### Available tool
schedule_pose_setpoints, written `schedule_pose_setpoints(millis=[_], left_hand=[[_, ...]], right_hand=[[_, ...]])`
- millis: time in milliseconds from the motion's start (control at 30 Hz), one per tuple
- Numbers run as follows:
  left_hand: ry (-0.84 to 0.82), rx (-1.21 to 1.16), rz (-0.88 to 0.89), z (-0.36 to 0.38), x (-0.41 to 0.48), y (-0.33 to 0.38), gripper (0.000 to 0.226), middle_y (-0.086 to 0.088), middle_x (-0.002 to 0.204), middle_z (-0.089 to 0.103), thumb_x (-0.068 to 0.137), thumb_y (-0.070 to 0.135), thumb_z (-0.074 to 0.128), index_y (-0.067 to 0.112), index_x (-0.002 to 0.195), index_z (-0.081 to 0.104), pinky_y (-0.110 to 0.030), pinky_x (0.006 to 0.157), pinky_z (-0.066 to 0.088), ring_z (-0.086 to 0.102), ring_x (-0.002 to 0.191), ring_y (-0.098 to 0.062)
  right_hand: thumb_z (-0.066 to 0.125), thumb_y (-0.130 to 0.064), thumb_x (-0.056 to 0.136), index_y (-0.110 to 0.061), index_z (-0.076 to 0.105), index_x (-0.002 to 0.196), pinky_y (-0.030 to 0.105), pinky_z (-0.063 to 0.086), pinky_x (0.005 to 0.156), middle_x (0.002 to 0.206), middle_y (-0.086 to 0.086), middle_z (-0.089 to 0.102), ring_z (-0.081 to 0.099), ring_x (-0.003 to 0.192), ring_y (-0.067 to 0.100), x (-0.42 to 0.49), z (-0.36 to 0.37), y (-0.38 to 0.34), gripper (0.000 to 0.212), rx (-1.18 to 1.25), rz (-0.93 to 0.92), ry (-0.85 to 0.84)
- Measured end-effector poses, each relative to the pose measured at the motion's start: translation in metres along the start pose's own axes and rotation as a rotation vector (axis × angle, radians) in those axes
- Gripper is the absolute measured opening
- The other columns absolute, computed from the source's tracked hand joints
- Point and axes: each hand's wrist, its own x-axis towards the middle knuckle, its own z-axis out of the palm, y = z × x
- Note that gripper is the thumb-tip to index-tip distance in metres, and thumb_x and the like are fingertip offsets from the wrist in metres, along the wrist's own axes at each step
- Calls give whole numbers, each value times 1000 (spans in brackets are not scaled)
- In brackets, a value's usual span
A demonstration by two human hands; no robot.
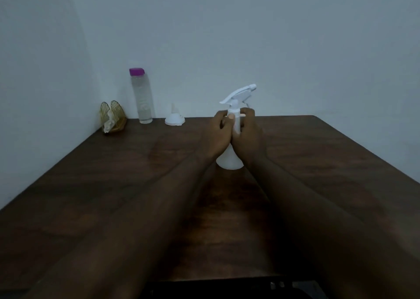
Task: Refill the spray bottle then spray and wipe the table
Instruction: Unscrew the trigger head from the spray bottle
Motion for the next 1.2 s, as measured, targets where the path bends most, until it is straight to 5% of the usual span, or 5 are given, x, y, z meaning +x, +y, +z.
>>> schedule_pose_setpoints(millis=[133,333,700,933,1200], left_hand=[[6,-113,34,6,2,-12,32,9,106,62,105,15,34,14,126,57,0,77,40,58,92,14],[53,-135,62,10,7,-27,29,33,101,67,90,43,51,68,105,57,-5,76,46,63,98,10],[236,110,302,22,-7,-37,41,-8,114,67,99,25,54,10,137,54,-37,87,53,62,103,-16],[254,281,306,16,-19,-30,66,-9,113,58,81,33,73,6,135,47,-52,84,50,57,102,-25],[208,77,126,21,-11,-36,120,15,138,41,73,43,80,21,155,-4,-14,79,46,54,110,7]], right_hand=[[51,-58,85,-24,45,114,27,40,65,92,-11,60,58,77,10,-5,1,8,45,29,-28,10],[50,-53,89,-26,54,107,7,31,59,86,-16,61,53,71,1,-5,6,15,33,68,1,33],[64,-22,88,-21,62,115,37,56,84,109,0,69,68,99,16,16,-3,29,27,509,156,-203],[65,-46,85,-33,49,109,34,60,74,102,-1,71,72,90,14,8,-10,6,32,559,188,-166],[54,-29,100,-15,65,112,32,57,82,98,3,76,72,92,17,6,-15,-5,22,525,125,-281]])
